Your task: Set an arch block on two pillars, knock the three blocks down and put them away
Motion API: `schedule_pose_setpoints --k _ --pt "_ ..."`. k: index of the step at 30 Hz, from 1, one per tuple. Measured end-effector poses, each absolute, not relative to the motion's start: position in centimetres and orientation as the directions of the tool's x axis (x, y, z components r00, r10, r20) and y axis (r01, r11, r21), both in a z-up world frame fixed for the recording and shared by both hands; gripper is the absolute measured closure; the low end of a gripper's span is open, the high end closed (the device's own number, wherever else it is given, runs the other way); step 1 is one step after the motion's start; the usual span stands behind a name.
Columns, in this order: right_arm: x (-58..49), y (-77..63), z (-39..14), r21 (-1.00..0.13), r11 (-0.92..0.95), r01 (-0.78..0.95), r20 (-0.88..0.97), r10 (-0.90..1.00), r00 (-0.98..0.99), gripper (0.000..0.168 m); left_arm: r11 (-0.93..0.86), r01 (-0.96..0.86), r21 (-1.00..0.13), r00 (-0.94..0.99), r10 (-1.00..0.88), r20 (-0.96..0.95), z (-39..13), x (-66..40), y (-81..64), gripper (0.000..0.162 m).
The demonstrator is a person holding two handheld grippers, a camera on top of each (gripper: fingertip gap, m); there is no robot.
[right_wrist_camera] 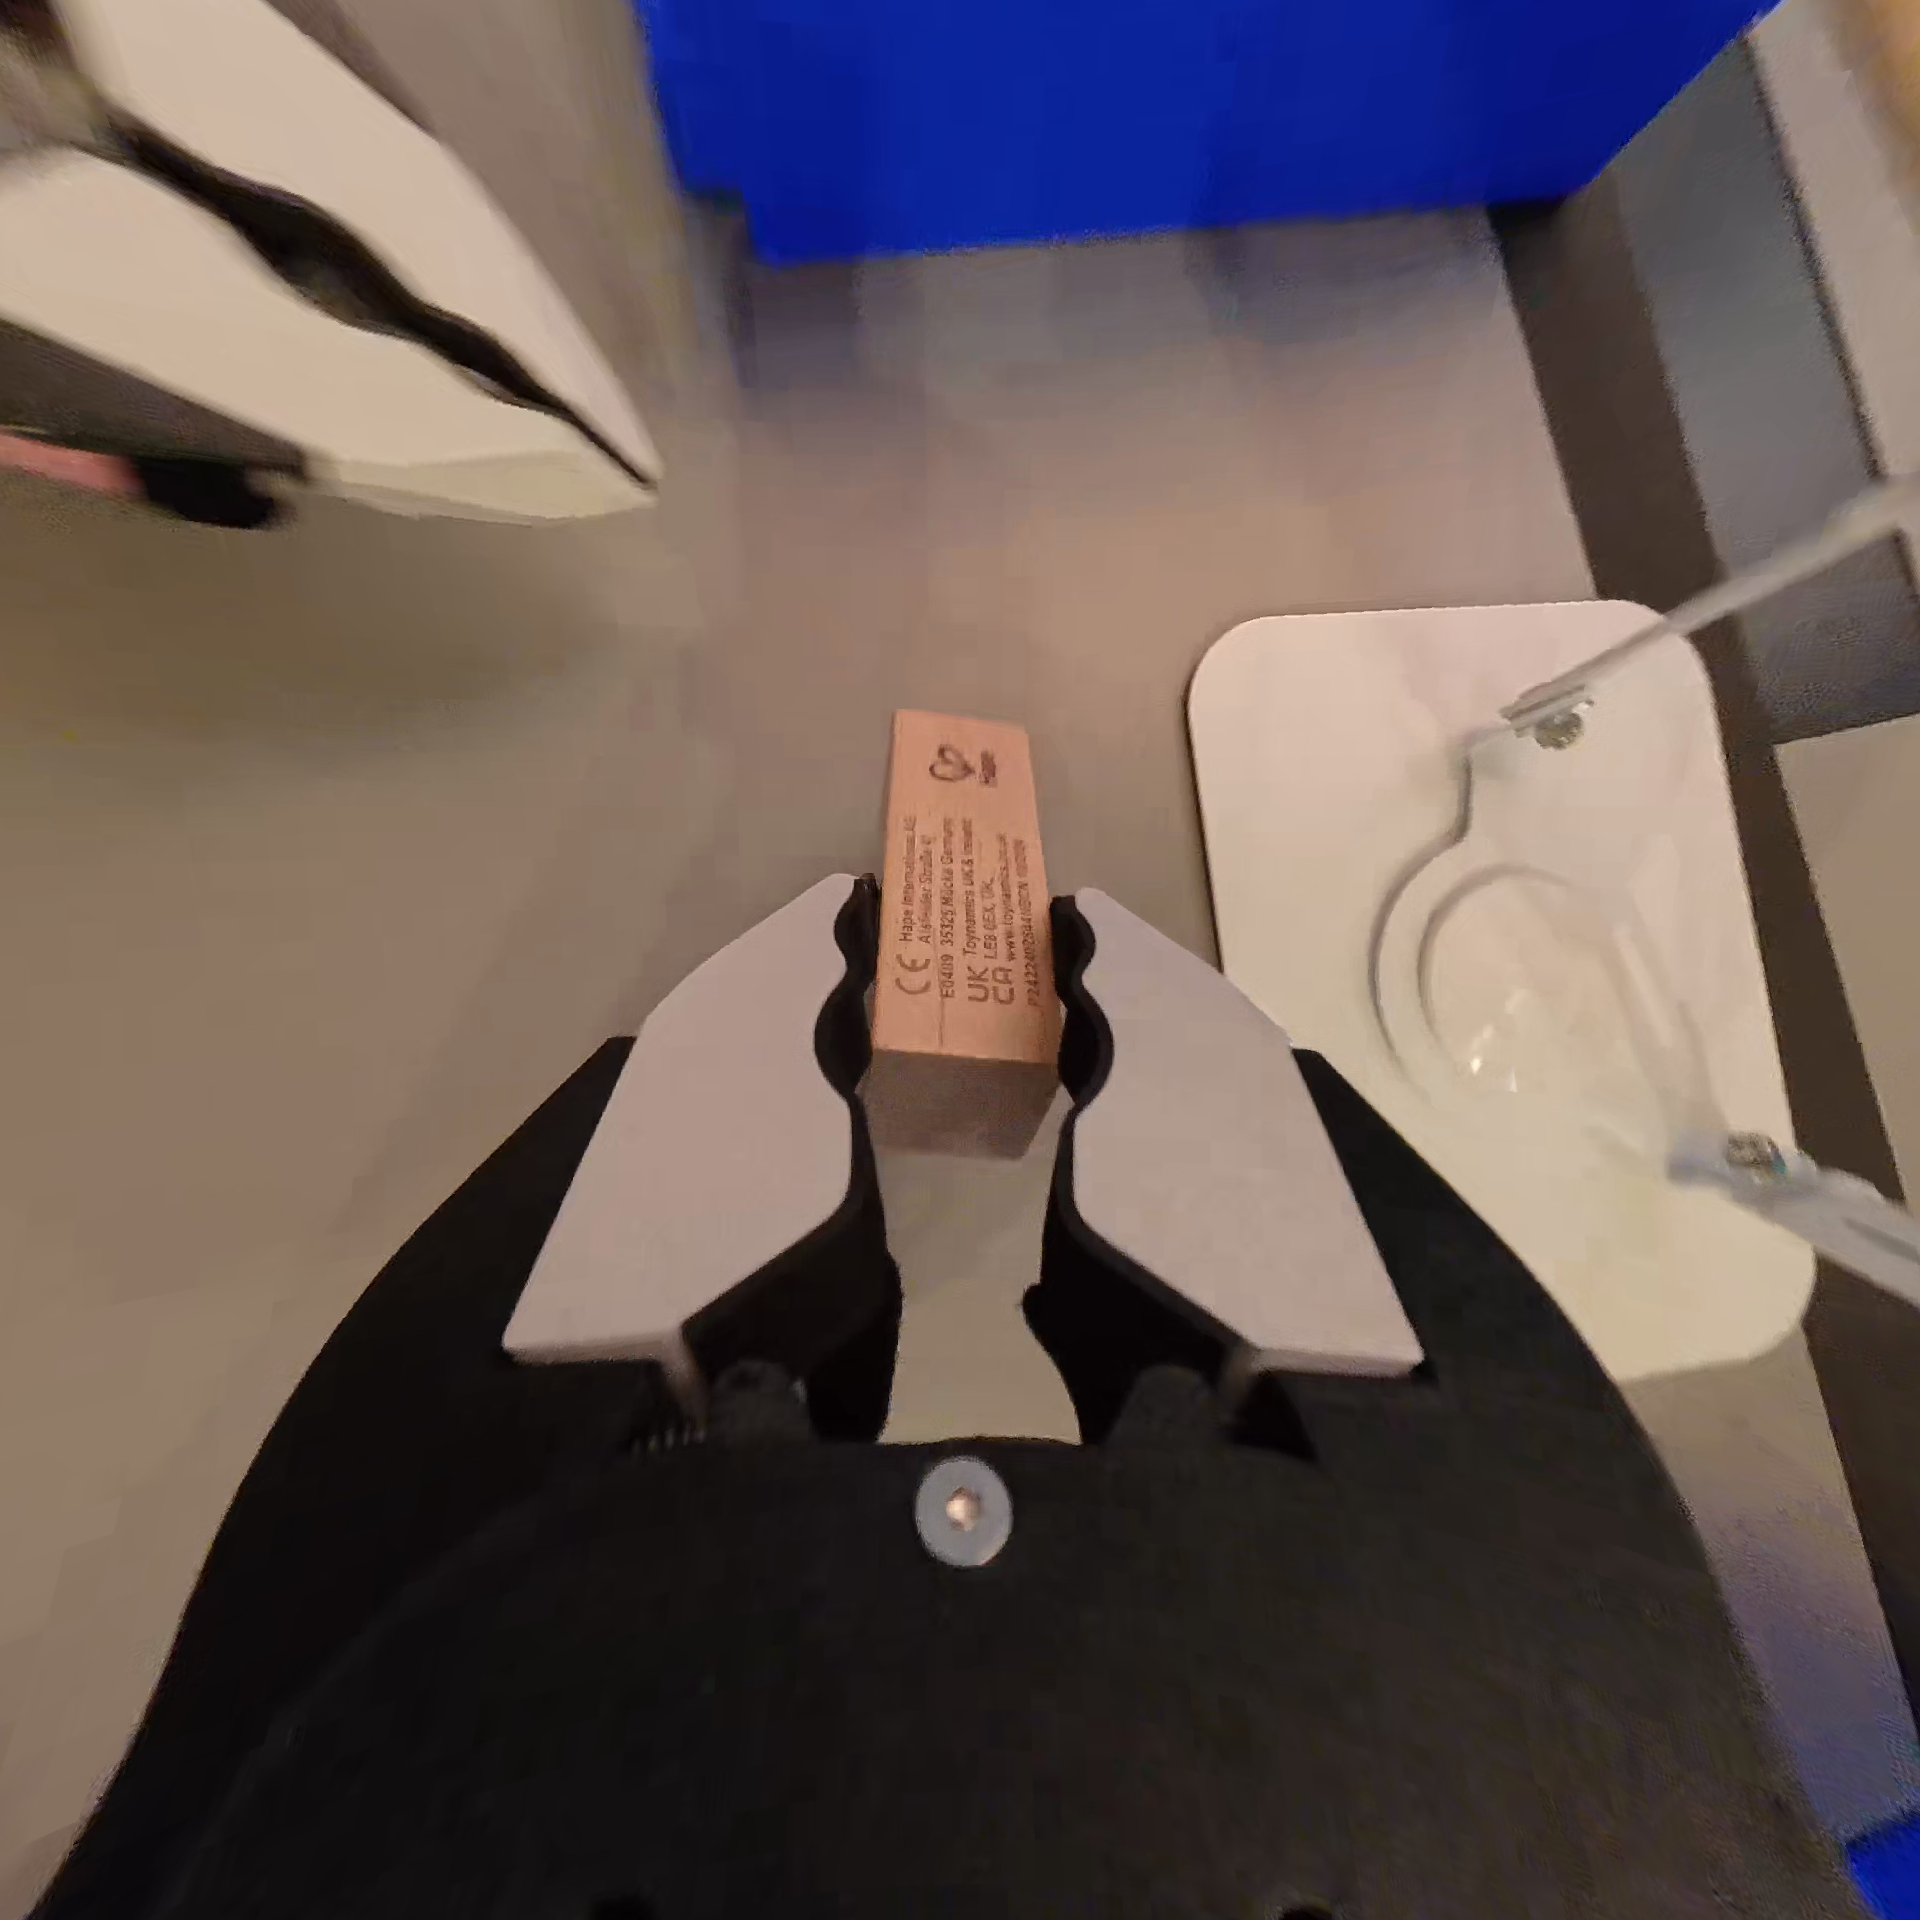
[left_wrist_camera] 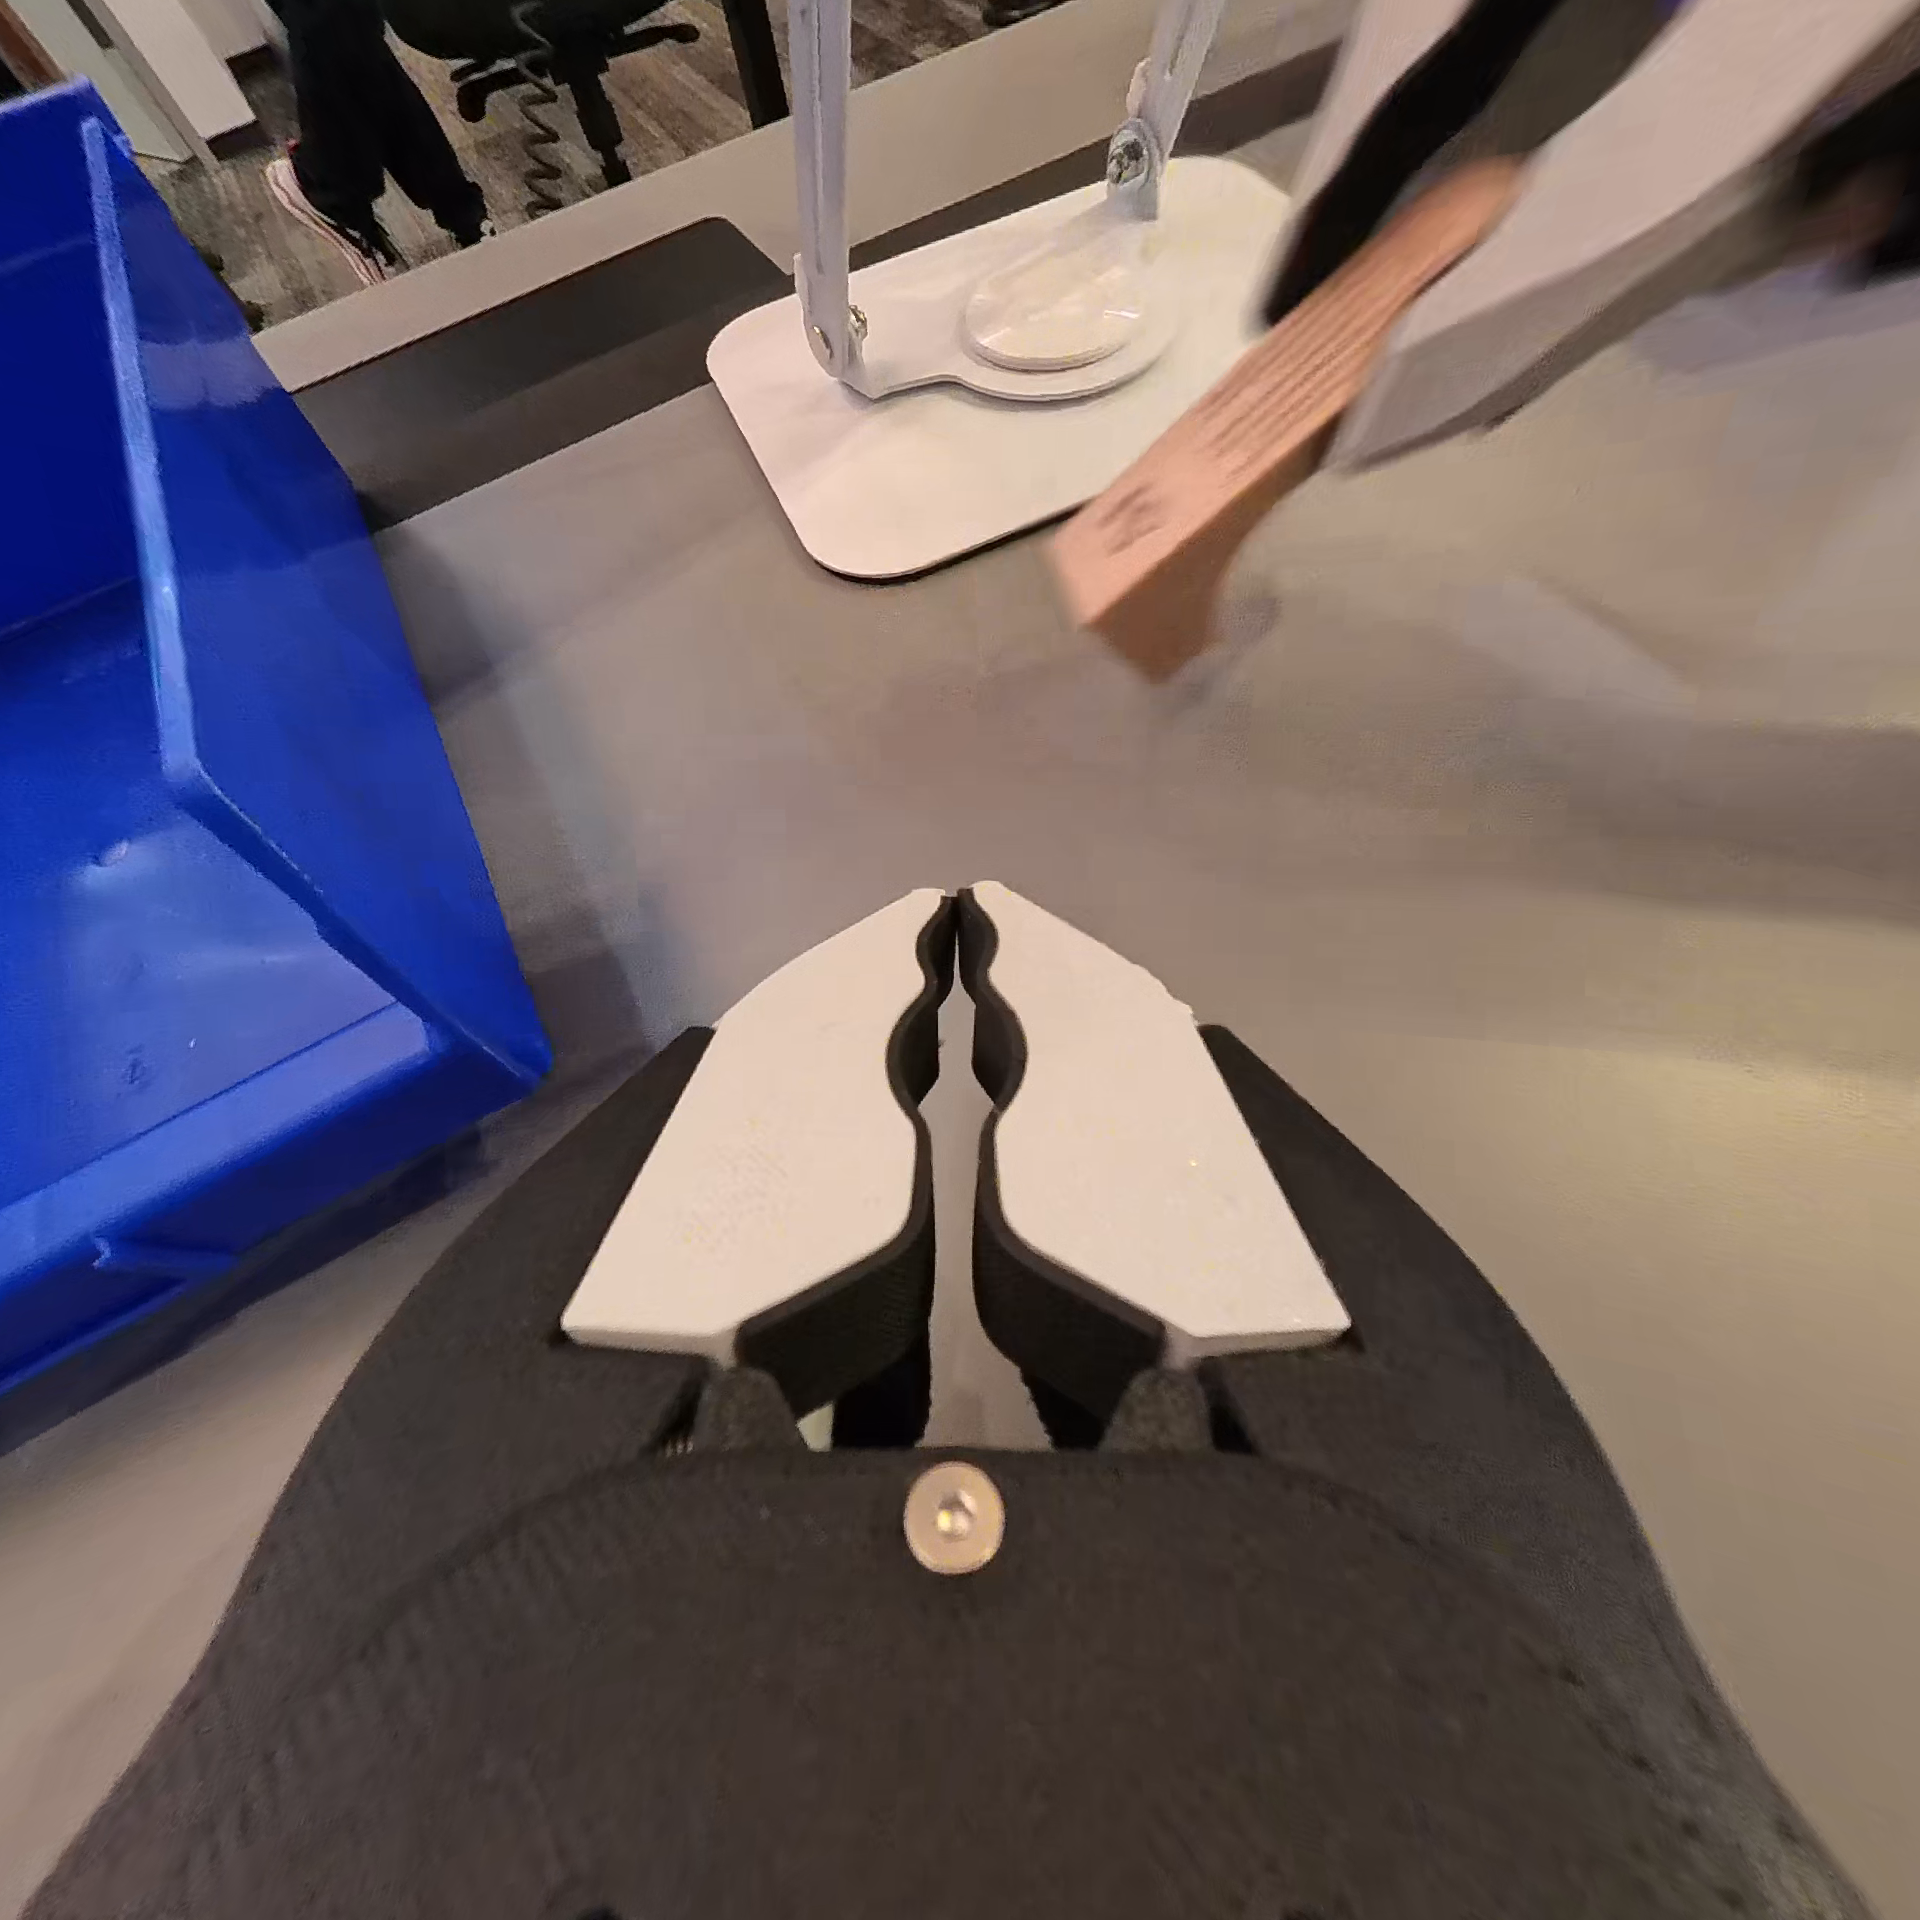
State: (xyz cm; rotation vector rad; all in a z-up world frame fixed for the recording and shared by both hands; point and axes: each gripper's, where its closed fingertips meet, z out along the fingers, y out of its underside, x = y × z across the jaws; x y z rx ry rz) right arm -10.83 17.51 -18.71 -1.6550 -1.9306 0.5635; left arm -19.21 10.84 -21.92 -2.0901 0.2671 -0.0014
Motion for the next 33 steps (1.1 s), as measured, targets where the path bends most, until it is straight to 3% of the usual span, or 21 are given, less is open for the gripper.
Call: schedule_pose_setpoints --k 2,6,10,17,24,33 --pt "-7.4 17.1 -14.8 -0.682 0.138 0.718 0.143 0.988 -0.053 0.135 -0.483 -0.182 -0.857 0.976 -0.193 -0.098 -21.8 -19.1 10.8 0.162" --pt "2.5 22.4 -8.0 -0.752 0.014 0.660 0.225 0.945 0.236 0.135 -0.477 -0.171 -0.862 0.976 -0.201 -0.083 -21.6 -18.7 10.9 0.162" --pt "12.3 31.3 -5.4 -0.790 -0.196 0.581 0.187 0.826 0.532 0.134 -0.479 -0.166 -0.862 0.976 -0.207 -0.073 -21.6 -18.4 11.0 0.162" --pt "17.1 43.2 -13.5 -0.693 -0.499 0.520 0.046 0.689 0.723 0.135 -0.488 -0.148 -0.860 0.976 -0.213 -0.047 -22.0 -18.3 11.2 0.162" --pt "16.6 47.5 -20.3 -0.556 -0.576 0.599 0.121 0.657 0.744 0.134 -0.489 -0.125 -0.863 0.979 -0.204 -0.026 -21.9 -18.7 11.2 0.162" --pt "15.9 46.7 -24.2 -0.424 -0.635 0.646 0.119 0.668 0.735 0.135 -0.500 -0.141 -0.854 0.977 -0.212 -0.037 -22.2 -18.6 11.2 0.162"
